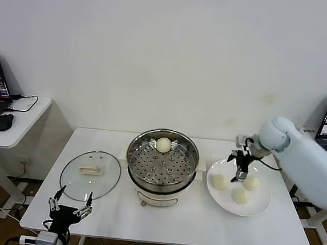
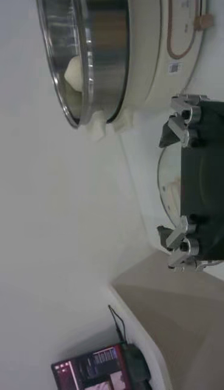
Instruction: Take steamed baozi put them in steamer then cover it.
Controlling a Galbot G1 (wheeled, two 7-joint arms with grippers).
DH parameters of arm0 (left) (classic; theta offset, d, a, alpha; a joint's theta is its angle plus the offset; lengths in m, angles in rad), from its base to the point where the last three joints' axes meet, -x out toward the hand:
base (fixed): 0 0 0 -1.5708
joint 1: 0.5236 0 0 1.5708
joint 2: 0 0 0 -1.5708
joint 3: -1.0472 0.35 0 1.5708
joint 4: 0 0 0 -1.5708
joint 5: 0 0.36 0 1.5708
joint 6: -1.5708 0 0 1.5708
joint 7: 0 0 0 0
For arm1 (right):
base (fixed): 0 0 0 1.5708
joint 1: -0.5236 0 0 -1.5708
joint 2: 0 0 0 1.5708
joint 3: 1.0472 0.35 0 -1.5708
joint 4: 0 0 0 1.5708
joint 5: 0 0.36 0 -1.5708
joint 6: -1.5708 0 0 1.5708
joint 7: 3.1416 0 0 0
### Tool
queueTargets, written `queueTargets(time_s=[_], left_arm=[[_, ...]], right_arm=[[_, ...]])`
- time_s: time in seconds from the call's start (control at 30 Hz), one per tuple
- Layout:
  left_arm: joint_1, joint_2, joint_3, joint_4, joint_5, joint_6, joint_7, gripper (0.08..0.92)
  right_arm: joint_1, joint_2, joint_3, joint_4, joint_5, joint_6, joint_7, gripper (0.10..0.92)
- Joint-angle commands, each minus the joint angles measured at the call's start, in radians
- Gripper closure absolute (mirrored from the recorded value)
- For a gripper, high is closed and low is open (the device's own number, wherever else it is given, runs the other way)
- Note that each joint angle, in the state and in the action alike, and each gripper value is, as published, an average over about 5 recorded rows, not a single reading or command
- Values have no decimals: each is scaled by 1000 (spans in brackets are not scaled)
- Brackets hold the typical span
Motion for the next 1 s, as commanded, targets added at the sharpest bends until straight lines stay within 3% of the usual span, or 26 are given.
queueTargets(time_s=[0.03,0.23,0.57,1.0], left_arm=[[1,1,-1,10,0,0,0,177],[-1,1,-2,28,1,-1,-1,177],[-18,0,-2,57,3,0,-1,177],[-21,1,-7,67,1,0,0,177]], right_arm=[[-106,76,51,-103,-107,59,38,203],[-107,121,62,-195,-165,139,19,203],[-95,196,62,-318,-202,144,87,203],[-83,253,45,-356,-212,135,87,203]])
